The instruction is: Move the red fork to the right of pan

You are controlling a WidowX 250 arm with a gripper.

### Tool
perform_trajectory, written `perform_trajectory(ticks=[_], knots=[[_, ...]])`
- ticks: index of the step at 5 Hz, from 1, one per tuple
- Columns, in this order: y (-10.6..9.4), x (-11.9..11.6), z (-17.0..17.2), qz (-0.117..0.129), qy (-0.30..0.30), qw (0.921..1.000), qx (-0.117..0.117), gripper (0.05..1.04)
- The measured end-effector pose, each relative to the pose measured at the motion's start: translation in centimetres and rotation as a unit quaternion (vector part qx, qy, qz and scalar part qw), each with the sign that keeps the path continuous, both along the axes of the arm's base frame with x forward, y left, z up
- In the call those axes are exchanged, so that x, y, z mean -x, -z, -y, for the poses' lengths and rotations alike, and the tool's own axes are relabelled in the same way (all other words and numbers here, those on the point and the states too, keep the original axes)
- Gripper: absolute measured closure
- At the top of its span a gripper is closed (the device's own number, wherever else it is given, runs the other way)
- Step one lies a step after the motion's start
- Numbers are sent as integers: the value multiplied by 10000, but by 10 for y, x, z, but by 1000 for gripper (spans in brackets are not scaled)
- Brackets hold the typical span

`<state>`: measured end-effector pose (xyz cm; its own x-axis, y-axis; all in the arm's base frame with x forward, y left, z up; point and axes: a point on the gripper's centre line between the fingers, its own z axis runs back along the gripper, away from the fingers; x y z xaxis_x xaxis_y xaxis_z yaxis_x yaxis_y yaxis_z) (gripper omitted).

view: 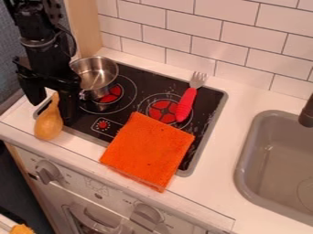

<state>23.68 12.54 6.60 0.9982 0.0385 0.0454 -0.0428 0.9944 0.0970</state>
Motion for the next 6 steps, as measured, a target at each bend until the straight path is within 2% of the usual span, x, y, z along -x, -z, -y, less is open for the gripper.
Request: perform_trajectory(ticks=[1,2,3,4,6], knots=[[7,1,3,-115,-13,9999,77,82],[6,-15,40,-54,318,9993,161,82],[0,-41,82,24,644,9976,262,82],[-7,-77,132,50,891,9959,158,82],[20,-117,150,83,552,9981,264,82]])
